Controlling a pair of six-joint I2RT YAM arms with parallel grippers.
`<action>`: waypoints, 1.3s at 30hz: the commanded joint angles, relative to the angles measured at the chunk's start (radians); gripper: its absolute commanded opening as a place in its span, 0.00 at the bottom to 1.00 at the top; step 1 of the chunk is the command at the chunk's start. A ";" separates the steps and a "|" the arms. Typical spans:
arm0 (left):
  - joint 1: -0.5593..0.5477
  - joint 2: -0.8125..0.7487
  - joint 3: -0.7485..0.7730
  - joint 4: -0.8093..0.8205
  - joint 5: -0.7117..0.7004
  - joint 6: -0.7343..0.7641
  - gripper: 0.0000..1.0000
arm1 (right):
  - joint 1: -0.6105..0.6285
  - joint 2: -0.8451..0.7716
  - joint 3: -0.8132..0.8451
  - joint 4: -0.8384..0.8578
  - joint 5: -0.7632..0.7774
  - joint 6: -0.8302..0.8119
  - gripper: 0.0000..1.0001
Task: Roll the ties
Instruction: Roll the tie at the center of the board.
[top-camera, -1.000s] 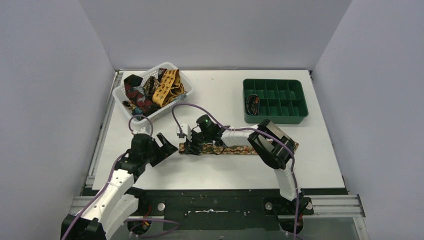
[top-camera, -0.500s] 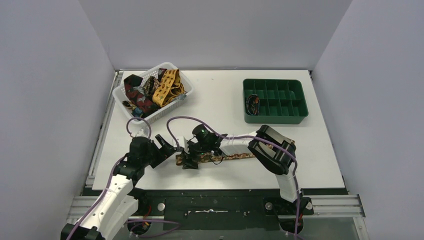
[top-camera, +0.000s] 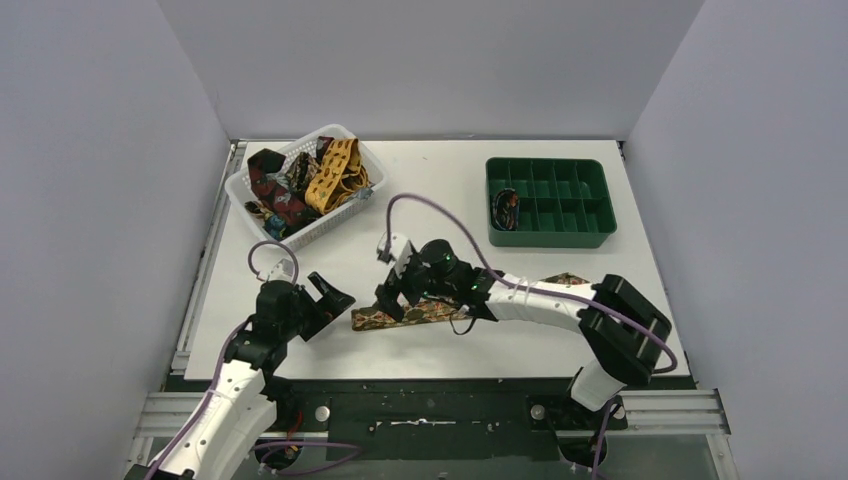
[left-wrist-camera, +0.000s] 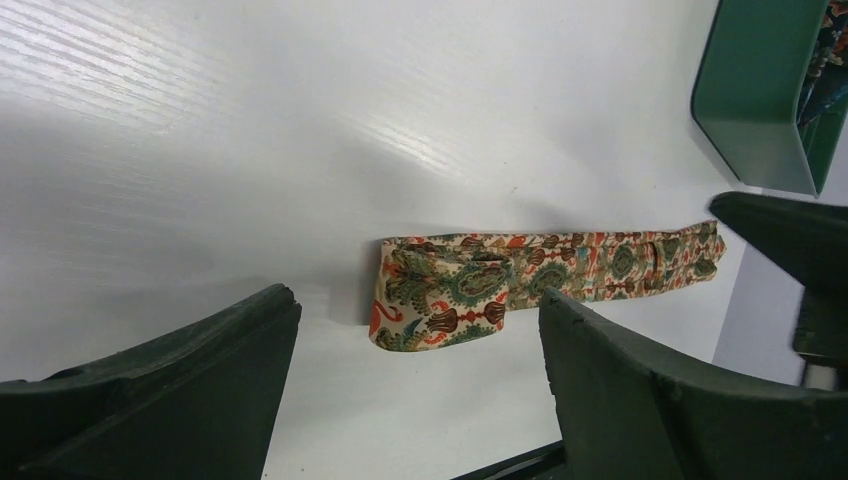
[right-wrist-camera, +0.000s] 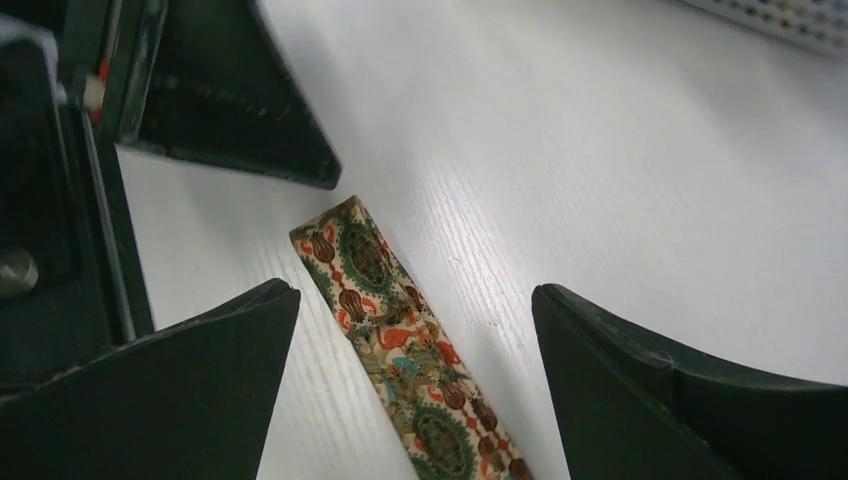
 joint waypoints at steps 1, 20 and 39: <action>0.009 0.003 -0.013 0.056 -0.009 -0.012 0.88 | -0.093 -0.099 -0.008 -0.063 0.168 0.608 0.91; 0.016 0.020 -0.019 0.055 -0.015 -0.011 0.87 | -0.132 -0.101 -0.106 -0.023 0.076 1.033 0.73; 0.021 0.021 -0.025 0.078 0.035 -0.002 0.84 | -0.056 0.156 0.062 -0.052 -0.029 1.031 0.38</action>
